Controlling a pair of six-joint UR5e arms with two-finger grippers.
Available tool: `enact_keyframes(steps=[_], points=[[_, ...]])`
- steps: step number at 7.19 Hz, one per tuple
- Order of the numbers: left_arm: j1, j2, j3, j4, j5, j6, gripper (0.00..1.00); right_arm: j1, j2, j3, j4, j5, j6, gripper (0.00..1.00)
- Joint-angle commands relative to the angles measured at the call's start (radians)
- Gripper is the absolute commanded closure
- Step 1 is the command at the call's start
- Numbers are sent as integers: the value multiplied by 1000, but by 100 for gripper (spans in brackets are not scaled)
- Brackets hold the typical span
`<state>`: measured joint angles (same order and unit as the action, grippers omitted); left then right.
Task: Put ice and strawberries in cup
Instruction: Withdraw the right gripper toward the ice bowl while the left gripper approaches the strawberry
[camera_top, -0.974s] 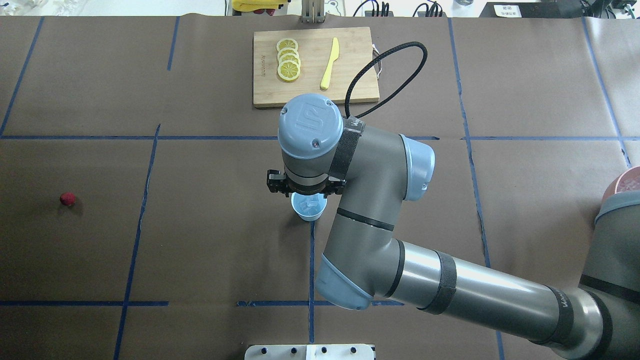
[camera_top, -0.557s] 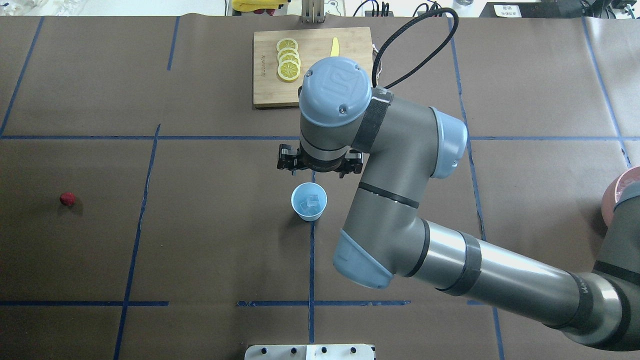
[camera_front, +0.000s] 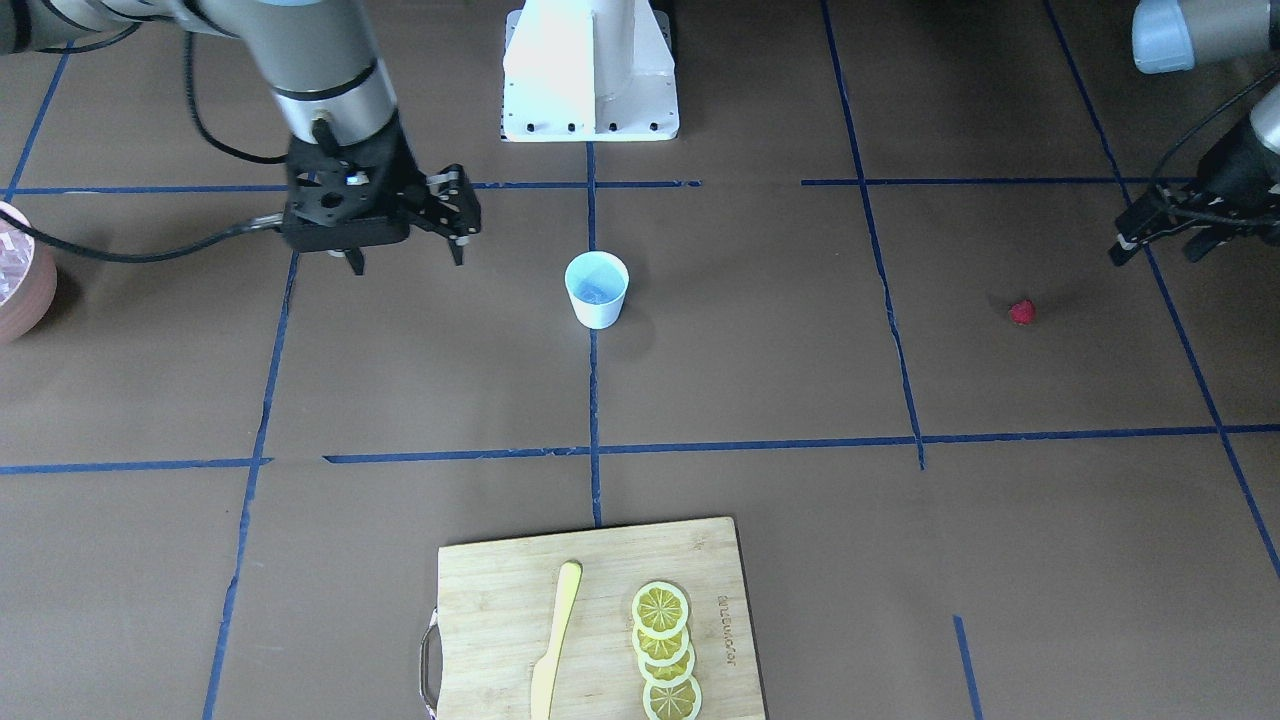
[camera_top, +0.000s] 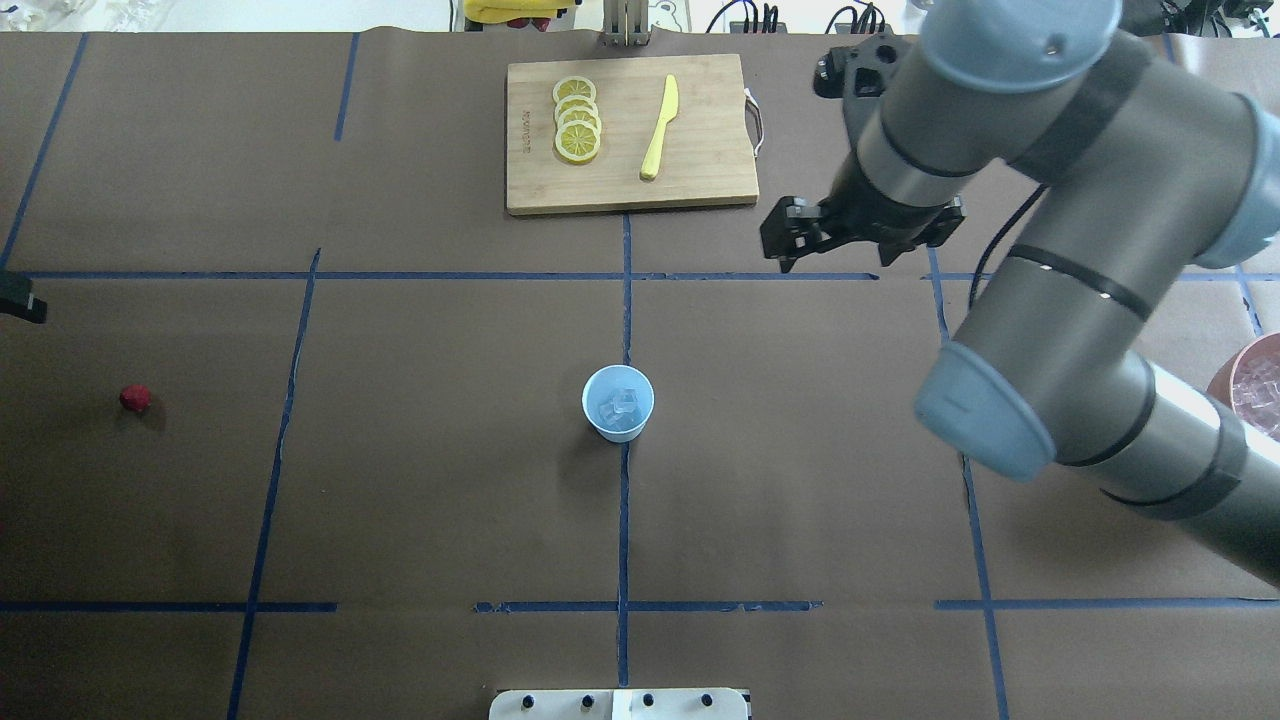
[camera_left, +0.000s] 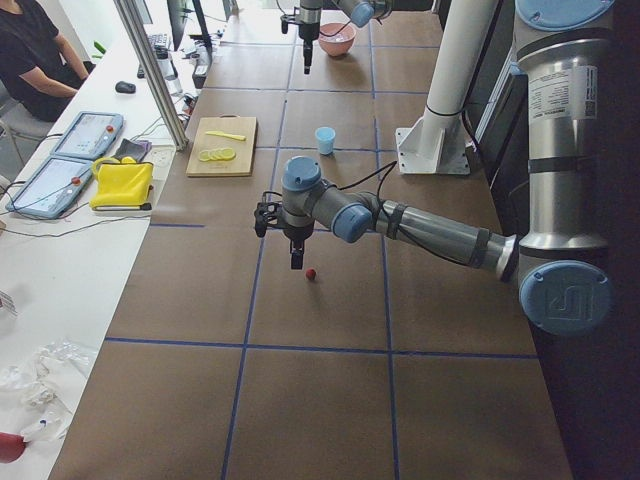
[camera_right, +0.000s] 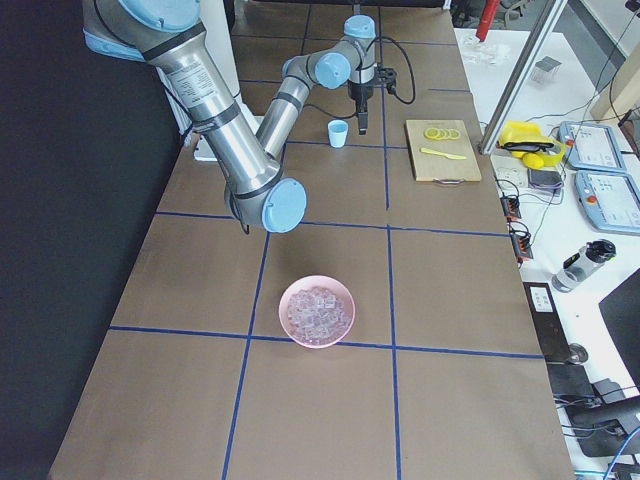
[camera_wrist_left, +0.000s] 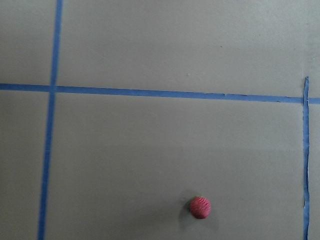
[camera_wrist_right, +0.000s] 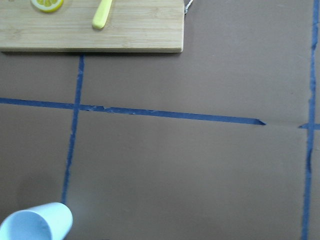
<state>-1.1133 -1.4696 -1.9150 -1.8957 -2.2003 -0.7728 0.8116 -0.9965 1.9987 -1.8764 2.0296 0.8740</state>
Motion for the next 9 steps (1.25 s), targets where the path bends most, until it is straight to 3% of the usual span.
enact_keyframes(steps=[1,3,5,8,9], points=[[185,0,75,-186,159,-228,0,137,-156,72,8,61,-194,1],[257,-8,224,-400,217,-324,0,245,-268,74,13,107,-396,1],[273,-8,228,-401,218,-333,1,329,-338,62,20,136,-524,1],[285,-8,258,-398,218,-333,3,348,-346,57,19,147,-532,1],[286,-8,258,-398,218,-335,9,348,-346,57,19,149,-529,1]])
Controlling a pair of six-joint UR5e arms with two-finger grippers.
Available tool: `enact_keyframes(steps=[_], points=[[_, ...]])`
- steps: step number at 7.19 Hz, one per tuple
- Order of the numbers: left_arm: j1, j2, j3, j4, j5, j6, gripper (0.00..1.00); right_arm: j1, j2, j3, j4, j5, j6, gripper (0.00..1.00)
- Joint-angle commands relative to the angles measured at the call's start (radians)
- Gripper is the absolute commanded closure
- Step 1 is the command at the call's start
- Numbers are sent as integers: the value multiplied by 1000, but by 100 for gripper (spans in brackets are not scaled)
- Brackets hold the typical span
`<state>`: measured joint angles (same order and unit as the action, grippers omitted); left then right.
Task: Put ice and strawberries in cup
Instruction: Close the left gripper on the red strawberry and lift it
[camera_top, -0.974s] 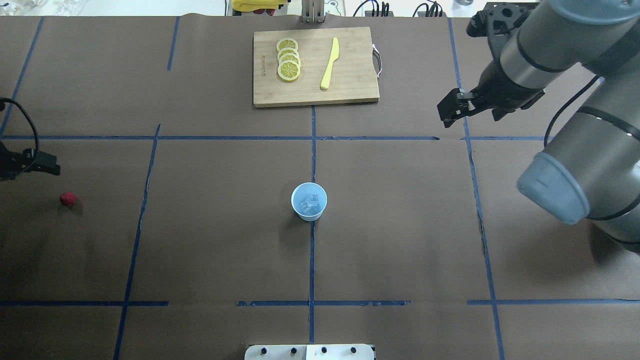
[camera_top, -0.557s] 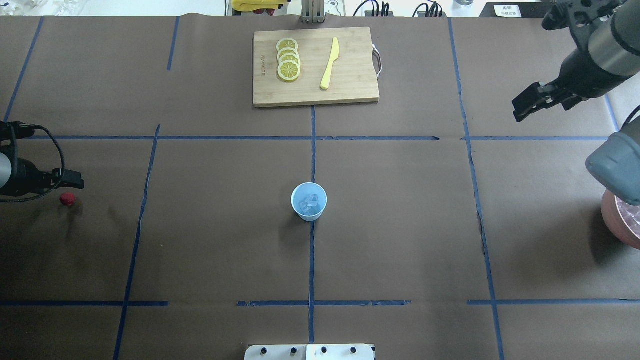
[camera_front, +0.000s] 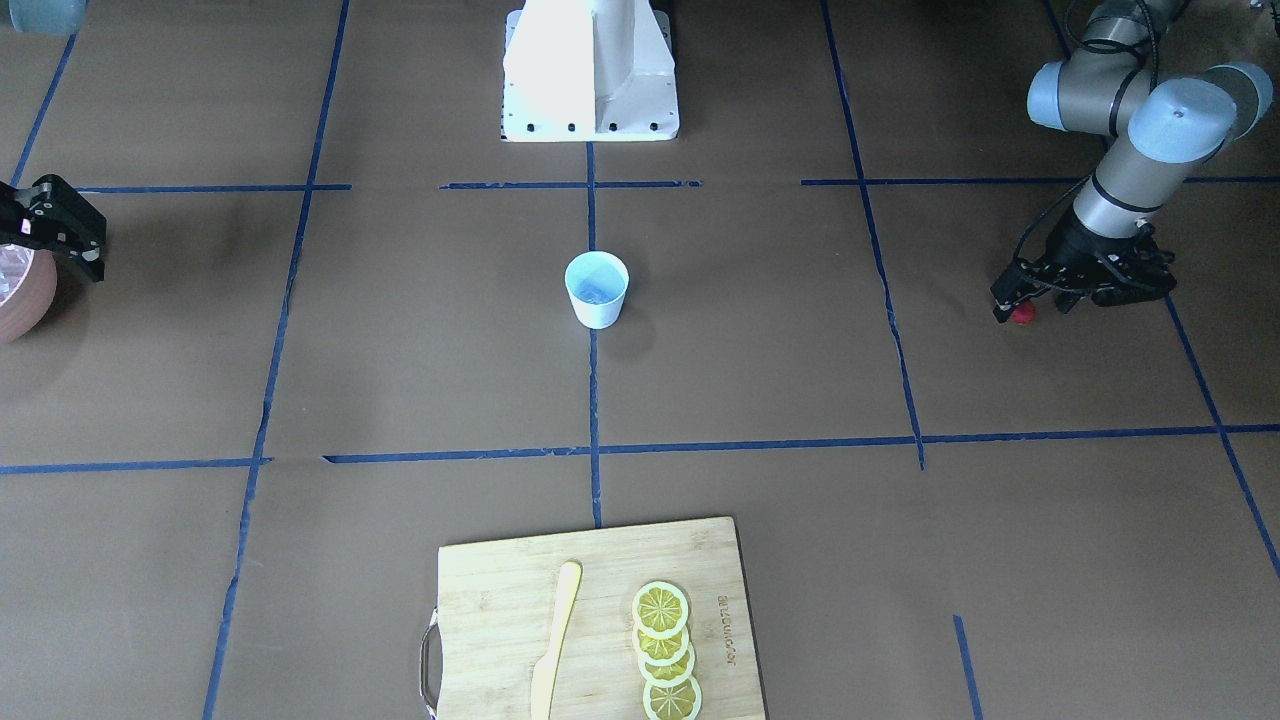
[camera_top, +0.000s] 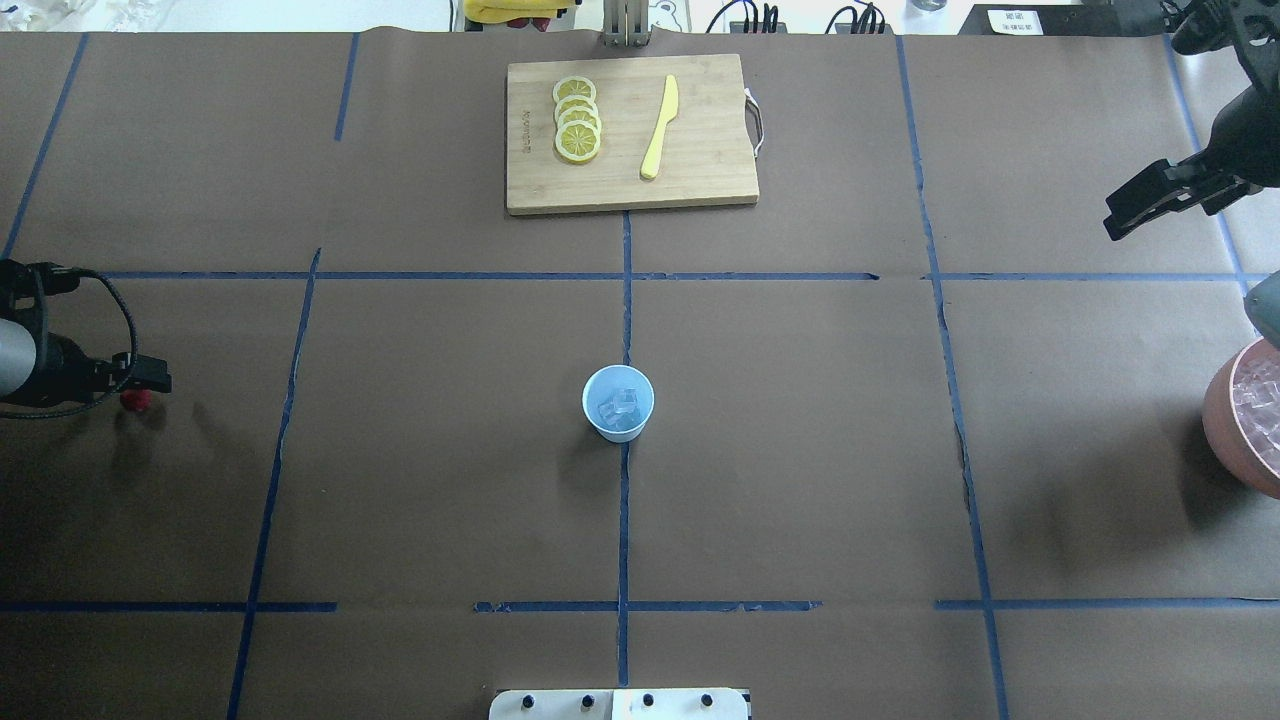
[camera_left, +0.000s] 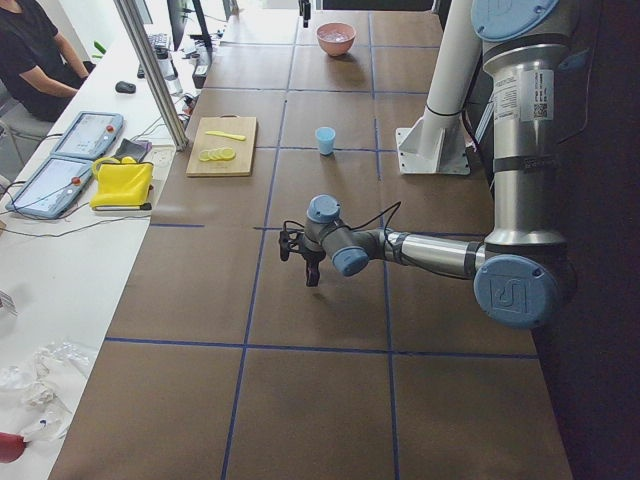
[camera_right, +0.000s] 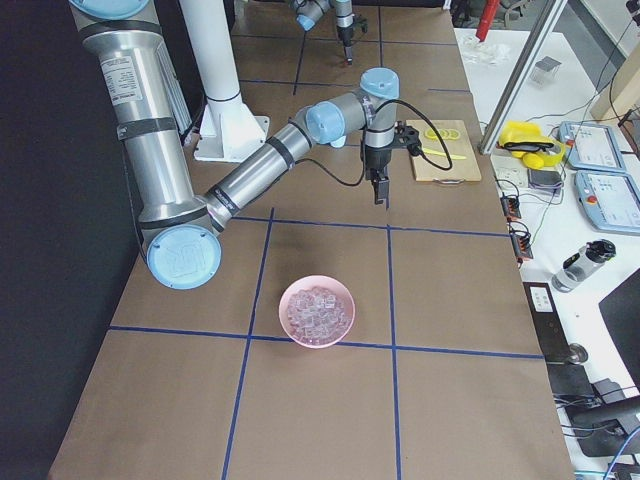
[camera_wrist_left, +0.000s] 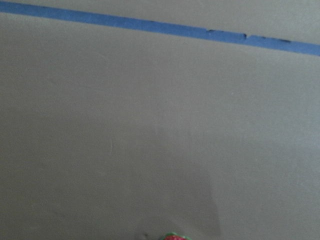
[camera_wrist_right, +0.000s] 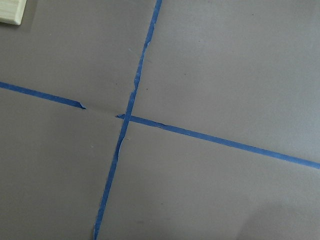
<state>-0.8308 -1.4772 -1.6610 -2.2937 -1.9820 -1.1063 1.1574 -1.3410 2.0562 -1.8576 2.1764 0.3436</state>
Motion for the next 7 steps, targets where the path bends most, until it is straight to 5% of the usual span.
enact_keyframes(steps=[1,3,7], points=[[4,-3,6,0,0,-6,14,2,-3,-1,0,2,2,1],[4,-6,4,2,0,-9,33,5,-9,-1,0,3,0,1],[-1,-3,-23,7,-6,-15,96,24,-18,1,2,33,-3,1]])
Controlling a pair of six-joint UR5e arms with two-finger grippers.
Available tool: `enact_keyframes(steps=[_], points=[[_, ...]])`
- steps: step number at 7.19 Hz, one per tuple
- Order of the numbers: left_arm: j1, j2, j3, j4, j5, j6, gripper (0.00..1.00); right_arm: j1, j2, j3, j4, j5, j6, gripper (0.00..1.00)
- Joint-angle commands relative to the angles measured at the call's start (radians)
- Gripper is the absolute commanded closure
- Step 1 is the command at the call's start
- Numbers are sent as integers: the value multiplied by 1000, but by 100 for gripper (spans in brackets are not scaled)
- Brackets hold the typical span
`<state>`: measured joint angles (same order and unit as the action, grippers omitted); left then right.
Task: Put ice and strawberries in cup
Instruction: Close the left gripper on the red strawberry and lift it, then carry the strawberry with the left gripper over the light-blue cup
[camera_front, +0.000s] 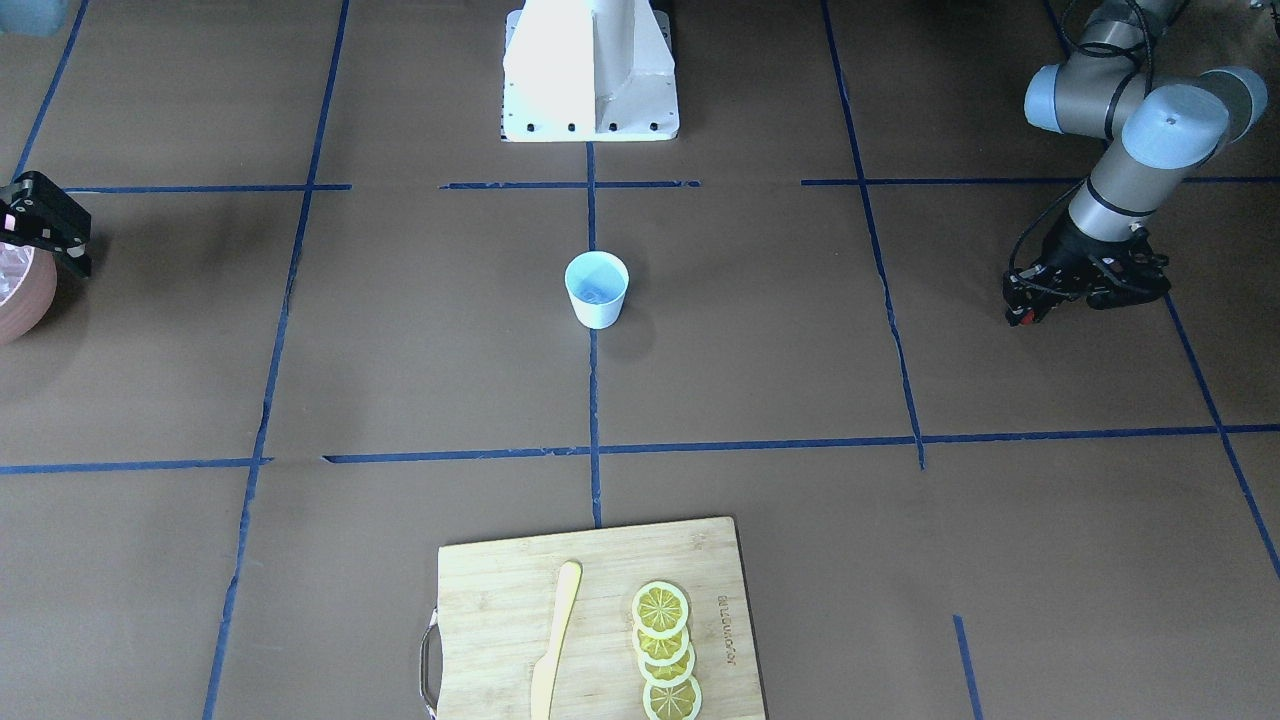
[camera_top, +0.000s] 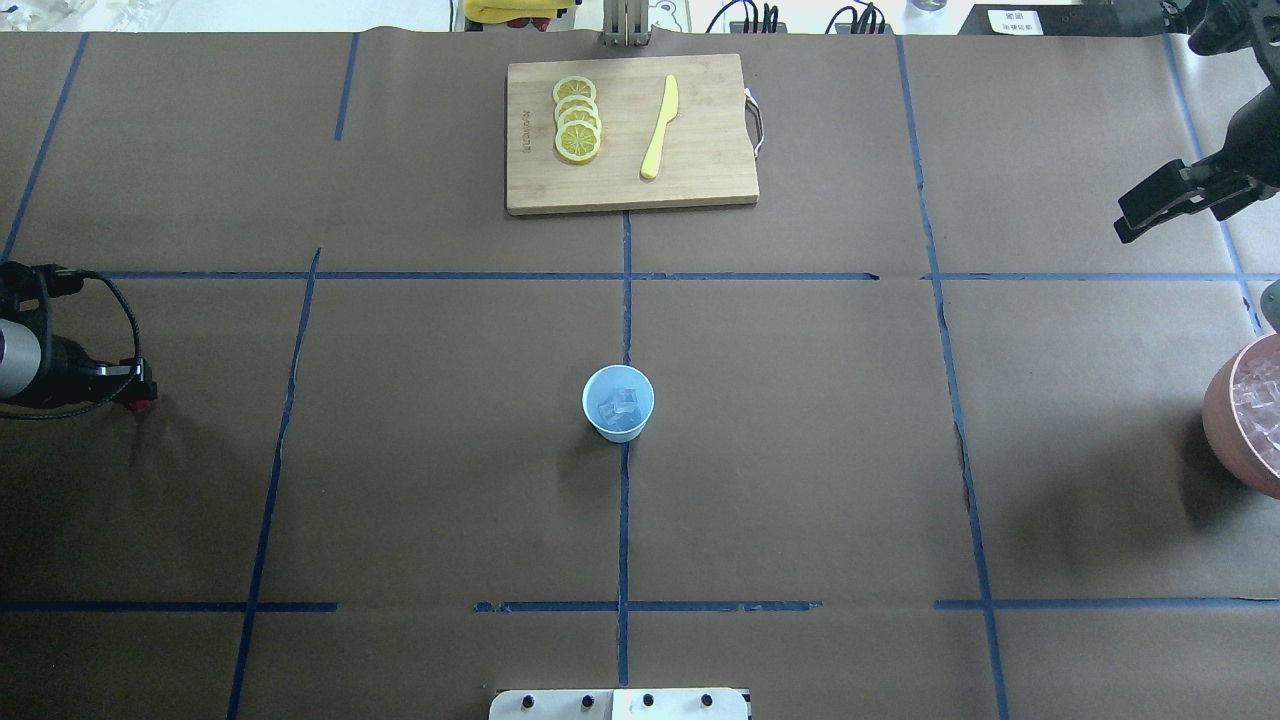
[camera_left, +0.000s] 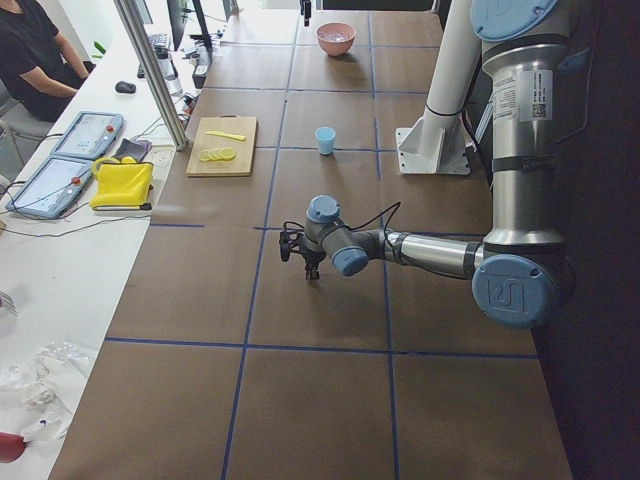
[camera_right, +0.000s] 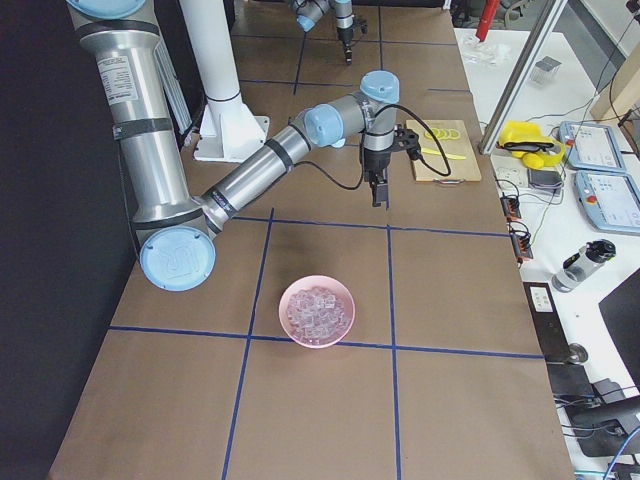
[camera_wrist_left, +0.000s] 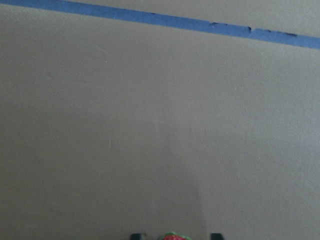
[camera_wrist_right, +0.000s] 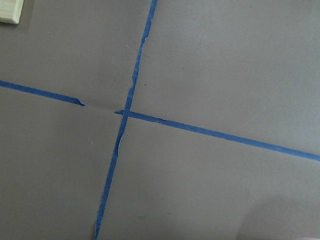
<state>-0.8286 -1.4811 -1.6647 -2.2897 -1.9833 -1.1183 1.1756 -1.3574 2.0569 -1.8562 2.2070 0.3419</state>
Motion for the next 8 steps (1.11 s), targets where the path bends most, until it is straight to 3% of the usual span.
enact_keyframes(steps=[1,3,4,6,7,8], points=[[-6,-1,-76,59,-11,-3,99,13,-2,0,0,6,-4,1],[-3,-59,-292,398,-12,-3,99,39,-28,2,0,31,-6,1],[0,-182,-359,605,-12,-43,99,50,-45,0,2,31,-20,1],[107,-556,-362,978,-11,-219,99,67,-63,-1,3,33,-40,1],[193,-655,-347,1013,-9,-318,99,91,-80,-30,53,34,-64,1],[228,-717,-334,1012,-9,-340,99,114,-139,-84,196,57,-79,1]])
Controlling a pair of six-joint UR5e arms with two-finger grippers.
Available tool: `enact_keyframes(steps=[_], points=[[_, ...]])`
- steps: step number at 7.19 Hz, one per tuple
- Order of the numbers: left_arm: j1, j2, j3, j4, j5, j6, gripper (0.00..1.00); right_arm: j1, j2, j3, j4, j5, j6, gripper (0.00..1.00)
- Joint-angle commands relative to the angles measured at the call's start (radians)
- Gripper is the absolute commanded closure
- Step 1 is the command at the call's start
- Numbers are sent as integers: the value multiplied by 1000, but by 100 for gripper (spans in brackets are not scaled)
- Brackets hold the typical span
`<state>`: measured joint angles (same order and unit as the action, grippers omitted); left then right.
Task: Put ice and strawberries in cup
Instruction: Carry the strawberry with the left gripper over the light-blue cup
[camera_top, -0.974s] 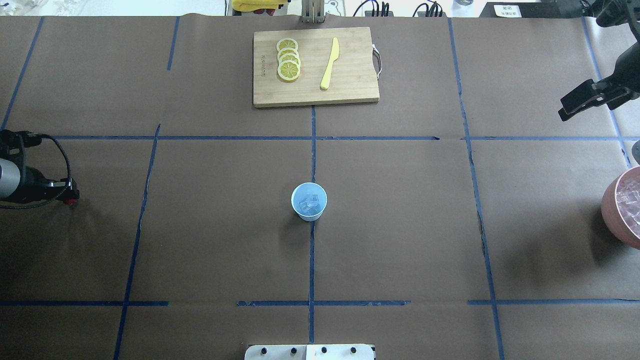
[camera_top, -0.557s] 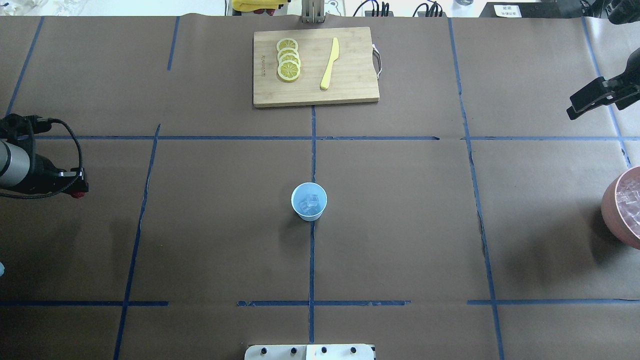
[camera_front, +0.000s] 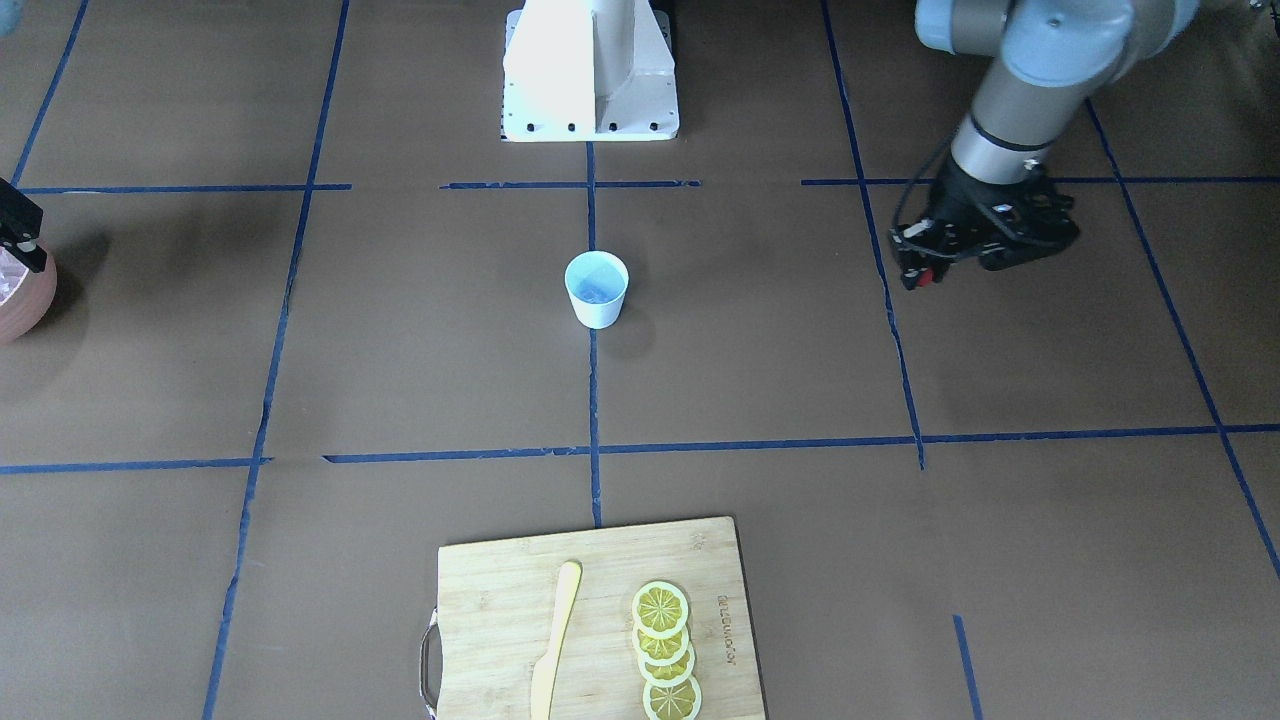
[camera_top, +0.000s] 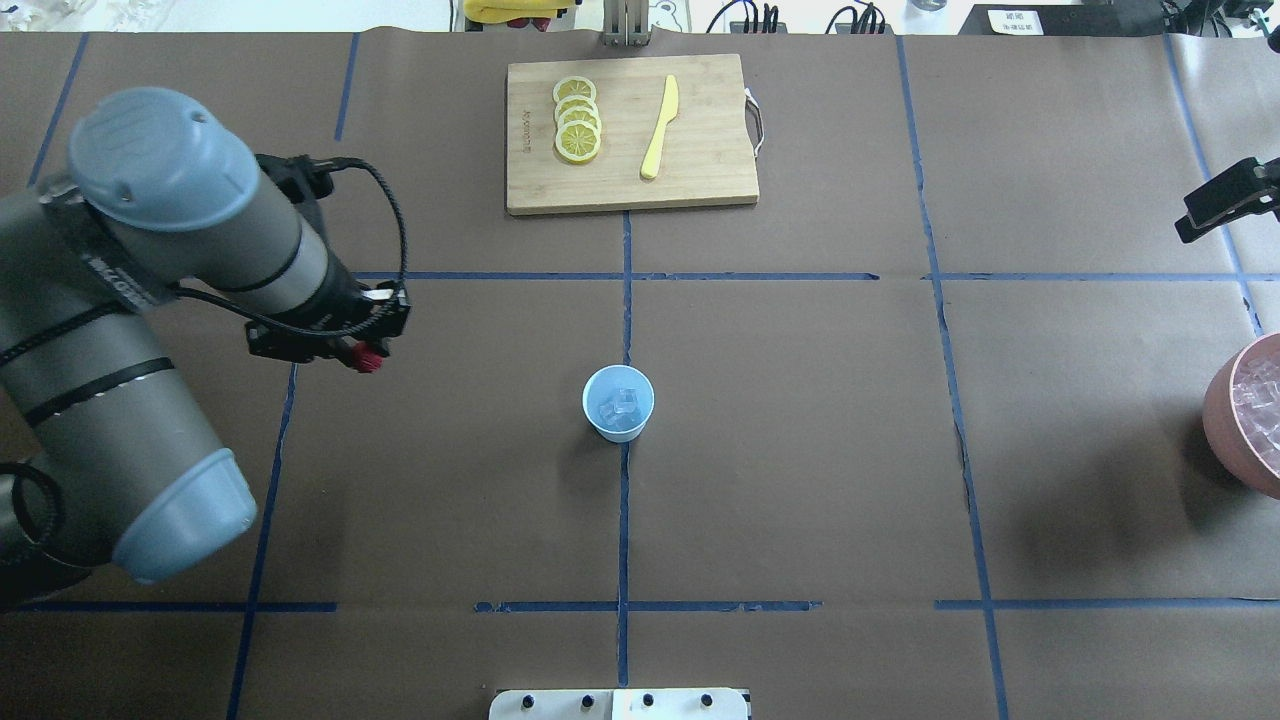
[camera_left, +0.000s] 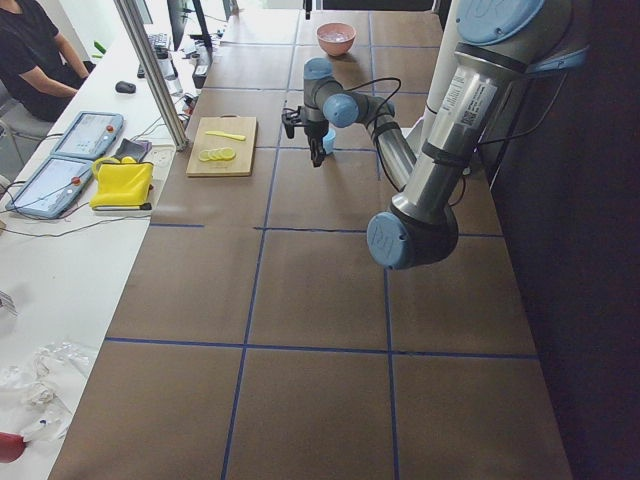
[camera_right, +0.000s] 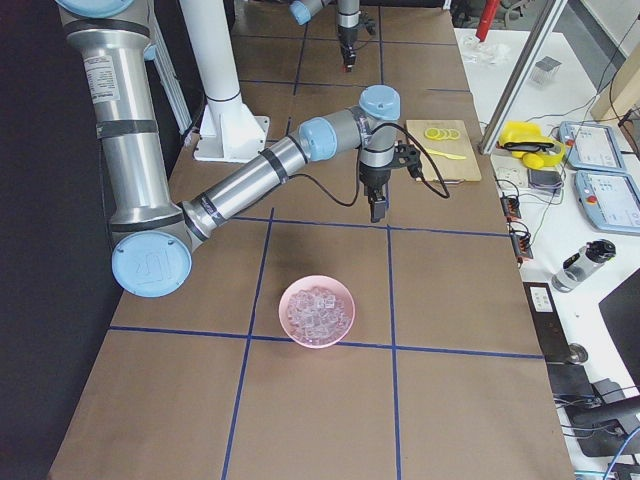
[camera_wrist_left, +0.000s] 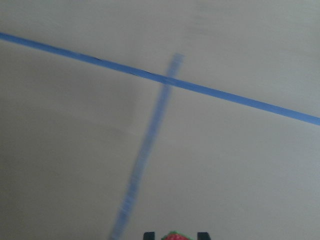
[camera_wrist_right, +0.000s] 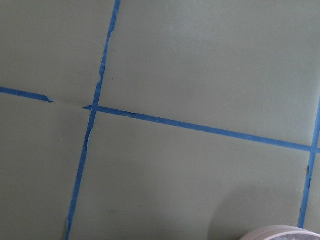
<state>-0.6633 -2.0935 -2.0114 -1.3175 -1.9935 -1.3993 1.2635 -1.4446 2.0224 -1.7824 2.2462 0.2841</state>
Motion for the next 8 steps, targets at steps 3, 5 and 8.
enact_keyframes(steps=[3,5,8], points=[[106,-339,304,-29,4,-60,99,135,-157,-175,321,96,-139,1],[117,-356,440,-178,8,-58,99,165,-198,-180,322,96,-186,1],[132,-408,525,-183,19,-58,98,169,-209,-182,321,96,-184,1]])
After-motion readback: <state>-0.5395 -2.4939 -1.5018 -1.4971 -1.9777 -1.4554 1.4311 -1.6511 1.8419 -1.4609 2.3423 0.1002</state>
